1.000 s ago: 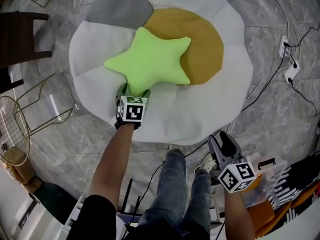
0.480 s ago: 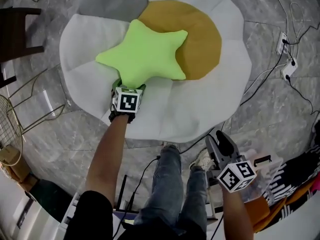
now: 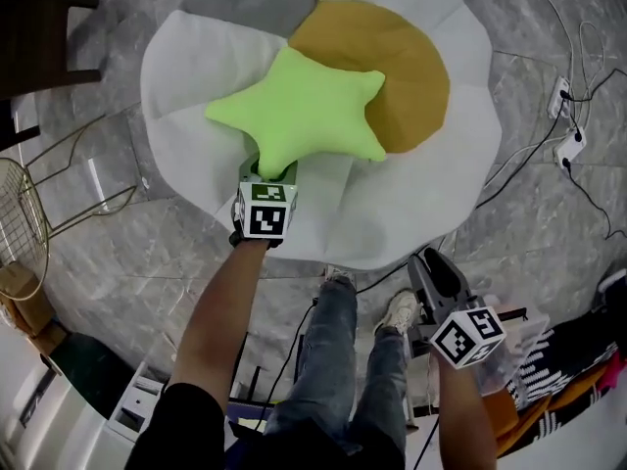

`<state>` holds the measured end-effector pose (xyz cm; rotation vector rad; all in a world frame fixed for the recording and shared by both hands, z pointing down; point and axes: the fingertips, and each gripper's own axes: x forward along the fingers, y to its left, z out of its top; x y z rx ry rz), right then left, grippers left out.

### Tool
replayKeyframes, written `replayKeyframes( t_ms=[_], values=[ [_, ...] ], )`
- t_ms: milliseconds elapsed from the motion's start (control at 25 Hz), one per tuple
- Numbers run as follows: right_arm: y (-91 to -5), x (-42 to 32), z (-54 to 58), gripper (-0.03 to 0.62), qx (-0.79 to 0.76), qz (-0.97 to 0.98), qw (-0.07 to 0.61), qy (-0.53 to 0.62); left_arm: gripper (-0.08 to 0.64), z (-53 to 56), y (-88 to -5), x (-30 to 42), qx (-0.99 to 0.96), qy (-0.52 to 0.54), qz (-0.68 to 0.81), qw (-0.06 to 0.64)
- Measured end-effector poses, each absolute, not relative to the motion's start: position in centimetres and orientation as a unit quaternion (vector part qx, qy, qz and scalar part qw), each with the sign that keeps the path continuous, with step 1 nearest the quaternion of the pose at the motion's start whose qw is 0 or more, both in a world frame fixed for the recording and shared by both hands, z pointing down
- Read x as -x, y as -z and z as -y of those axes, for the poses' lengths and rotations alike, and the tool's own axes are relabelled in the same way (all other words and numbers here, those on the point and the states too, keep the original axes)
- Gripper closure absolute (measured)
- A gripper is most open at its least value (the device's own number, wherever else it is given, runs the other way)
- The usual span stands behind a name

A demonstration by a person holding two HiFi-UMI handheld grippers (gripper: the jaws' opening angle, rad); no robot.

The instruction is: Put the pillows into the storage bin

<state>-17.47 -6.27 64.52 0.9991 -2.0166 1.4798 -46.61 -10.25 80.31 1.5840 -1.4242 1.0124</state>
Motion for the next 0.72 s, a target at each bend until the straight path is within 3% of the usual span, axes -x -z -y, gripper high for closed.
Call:
replayKeyframes(
  t_ms=[400, 640, 720],
  values=[
    [-62.1, 19.5, 3.5, 0.420, -0.329, 0.761, 0.184, -0.528, 0.347, 4.3, -71.9, 44.2, -0.680, -0.426, 0.507, 0.314],
    [-60.9, 13.1, 0.3, 0.419, -0.345, 0.777, 0.190, -0.492, 0.347, 3.5, -68.5, 36.9, -0.710, -0.417, 0.492, 0.282],
    [-60.8, 10.3, -1.0, 0.390, -0.350, 0.786, 0.204, -0.467, 0.347, 3.6, -67.0, 33.5, -0.726, -0.404, 0.485, 0.273]
  ],
)
